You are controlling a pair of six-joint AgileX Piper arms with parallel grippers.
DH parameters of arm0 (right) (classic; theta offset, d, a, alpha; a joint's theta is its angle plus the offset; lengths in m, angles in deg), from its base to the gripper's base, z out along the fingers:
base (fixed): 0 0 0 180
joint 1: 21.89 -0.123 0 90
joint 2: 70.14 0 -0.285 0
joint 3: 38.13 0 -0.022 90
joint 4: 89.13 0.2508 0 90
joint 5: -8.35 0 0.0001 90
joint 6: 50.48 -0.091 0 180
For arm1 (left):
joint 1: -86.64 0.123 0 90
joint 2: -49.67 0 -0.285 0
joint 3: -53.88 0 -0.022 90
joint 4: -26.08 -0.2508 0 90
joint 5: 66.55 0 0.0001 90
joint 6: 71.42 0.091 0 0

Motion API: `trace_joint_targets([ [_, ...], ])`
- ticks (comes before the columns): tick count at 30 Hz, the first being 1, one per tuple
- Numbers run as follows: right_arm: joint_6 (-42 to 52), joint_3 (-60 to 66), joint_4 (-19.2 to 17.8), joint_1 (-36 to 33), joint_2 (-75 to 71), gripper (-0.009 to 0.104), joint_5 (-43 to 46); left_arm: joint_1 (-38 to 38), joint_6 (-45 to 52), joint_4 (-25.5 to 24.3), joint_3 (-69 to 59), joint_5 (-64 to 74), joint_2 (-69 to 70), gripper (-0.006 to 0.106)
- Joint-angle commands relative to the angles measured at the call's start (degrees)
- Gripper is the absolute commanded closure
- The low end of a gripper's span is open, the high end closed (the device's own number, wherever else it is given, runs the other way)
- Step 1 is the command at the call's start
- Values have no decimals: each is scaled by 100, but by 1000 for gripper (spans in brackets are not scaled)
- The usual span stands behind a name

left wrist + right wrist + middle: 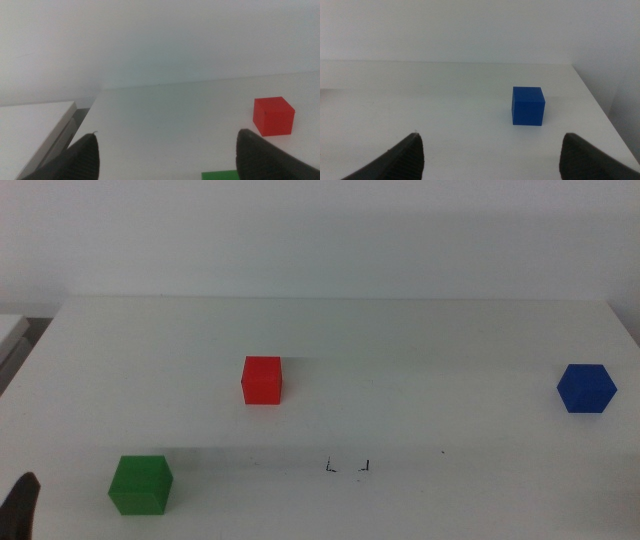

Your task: Stack red cubes first, then green, then blue cubes in a specific spot.

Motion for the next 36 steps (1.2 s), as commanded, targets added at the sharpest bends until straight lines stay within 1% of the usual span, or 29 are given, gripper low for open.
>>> trace_joint_targets([
  [1,24,21,-36,22,-27,2,49,9,3,11,269,32,-212,7],
  [2,24,21,-36,22,-27,2,49,9,3,11,513,147,-479,7],
  [3,24,21,-36,22,-27,2,49,-2,3,70,1176,580,-1227,7],
  [5,24,21,-36,22,-27,2,49,-2,3,377,2033,1415,-2156,7],
  [8,24,21,-36,22,-27,2,49,-2,-8,574,3162,2479,-3496,7],
  [13,24,21,-36,22,-27,2,49,-77,-8,946,4909,3504,-5765,7],
  [15,24,21,-36,22,-27,2,49,-285,-57,876,5502,3710,-6548,7],
  [16,24,21,-36,22,-27,2,49,-444,-208,758,5818,3784,-6956,7],
  [18,24,21,-36,22,-27,2,49,-767,-551,550,6341,3773,-7638,7],
  [20,24,21,-36,22,-27,2,49,-1130,-1139,360,6901,3901,-8333,7],
  [24,24,21,-36,22,-27,2,49,-1765,-2080,-328,7876,4249,-9392,7],
  [26,24,21,-36,22,-27,2,49,-1972,-2300,-328,8265,4181,-9828,7],
  [29,24,21,-36,22,-27,2,49,-2067,-2362,-234,8690,4318,-10361,7],
  [36,24,21,-36,22,-27,2,49,-2067,-2447,-231,9016,3934,-11224,7],
])
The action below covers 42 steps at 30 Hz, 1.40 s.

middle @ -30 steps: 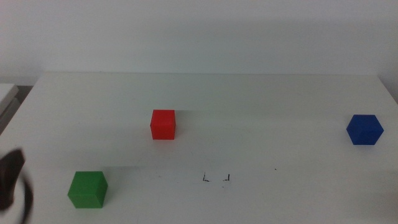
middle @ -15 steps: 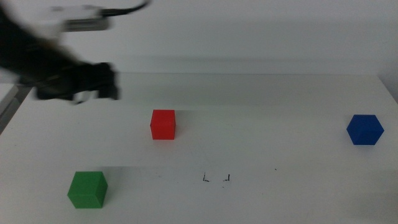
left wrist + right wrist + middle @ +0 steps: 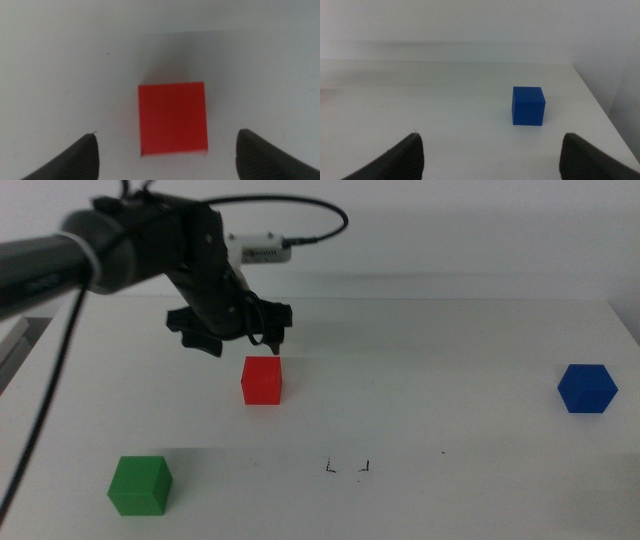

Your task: Stack red cubes first, then green, then blue cubes in a specific spot.

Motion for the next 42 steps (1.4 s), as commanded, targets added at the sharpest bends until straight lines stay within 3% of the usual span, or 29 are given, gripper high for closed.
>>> trace_joint_targets([
  [1,24,21,-36,22,-27,2,49,-13,-57,-4,117,-200,-187,7],
  [9,24,21,-36,22,-27,2,49,-13,-115,86,206,-338,-722,7],
  [13,24,21,-36,22,-27,2,49,-37,-144,86,206,-626,-951,16],
  [16,24,21,-36,22,-27,2,49,-59,-241,77,206,-760,-1098,35],
  [21,24,21,-36,22,-27,2,49,-230,-326,46,255,-597,-896,83],
  [24,24,21,-36,22,-27,2,49,-641,-1207,-431,37,-395,-440,96],
  [28,24,21,-36,22,-27,2,49,-1468,-2381,-972,-245,-300,-49,98],
  [32,24,21,-36,22,-27,2,49,-2055,-3121,-1035,-234,14,-74,95],
  [42,24,21,-36,22,-27,2,49,-2236,-3271,-911,-278,-27,-503,88],
])
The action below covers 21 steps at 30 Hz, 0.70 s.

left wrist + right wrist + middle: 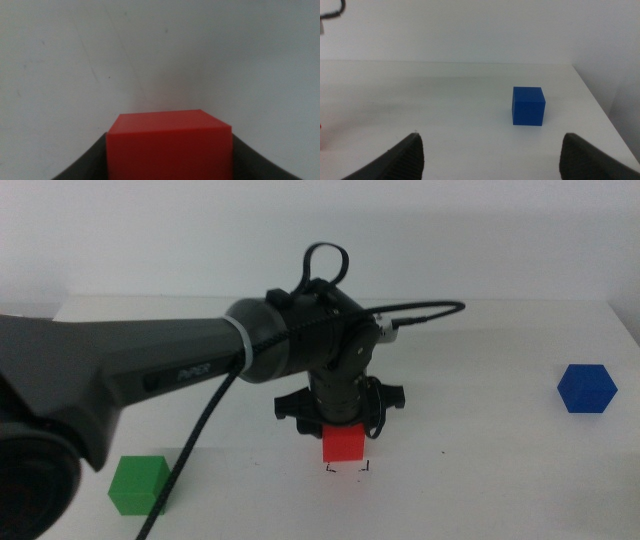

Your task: Stack red cubes first, then green, then blue cubes in a specific spot.

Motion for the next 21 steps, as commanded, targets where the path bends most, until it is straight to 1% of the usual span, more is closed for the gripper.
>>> trace_joint_targets([
  [1,24,21,-36,22,-27,2,49,-10,-75,27,-23,-96,-59,88],
  [4,24,21,-36,22,-27,2,49,1,-64,51,-23,-201,-172,88],
  [10,24,21,-36,22,-27,2,49,1,211,288,-23,-379,-283,88],
  [17,24,21,-36,22,-27,2,49,21,381,351,-23,-430,-341,87],
  [19,24,21,-36,22,-27,2,49,21,506,402,-23,-407,-345,85],
  [21,24,21,-36,22,-27,2,49,21,643,391,-23,-395,-345,72],
])
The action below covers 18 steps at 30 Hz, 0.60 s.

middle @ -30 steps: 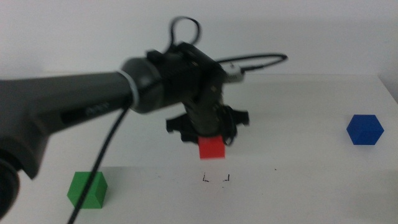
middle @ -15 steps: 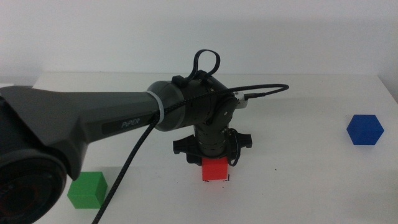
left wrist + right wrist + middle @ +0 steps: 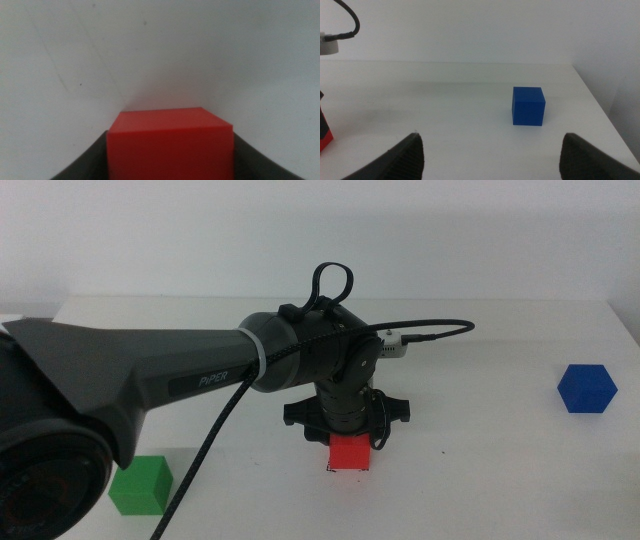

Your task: Stack red cubes first, then green, then blue cubes in a specific spot.

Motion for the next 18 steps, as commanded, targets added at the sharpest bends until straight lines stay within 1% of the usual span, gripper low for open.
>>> trace_joint_targets([
  [1,24,21,-36,22,-27,2,49,21,82,90,-1,-27,-44,66],
  [4,24,21,-36,22,-27,2,49,21,101,40,-1,-38,-44,39],
  [6,24,21,-36,22,-27,2,49,37,318,40,22,-77,-14,18],
  [7,24,21,-36,22,-27,2,49,48,475,86,23,-77,49,10],
  [8,24,21,-36,22,-27,2,49,62,610,127,33,-67,160,7],
  [10,24,21,-36,22,-27,2,49,146,703,127,33,122,484,7],
  [12,24,21,-36,22,-27,2,49,283,797,-92,-5,541,982,7],
  [13,24,21,-36,22,-27,2,49,375,852,-297,-89,837,1267,7],
  [15,24,21,-36,22,-27,2,49,630,851,-559,-522,1193,1906,7],
  [18,24,21,-36,22,-27,2,49,1118,944,-585,-1541,1049,2921,7],
])
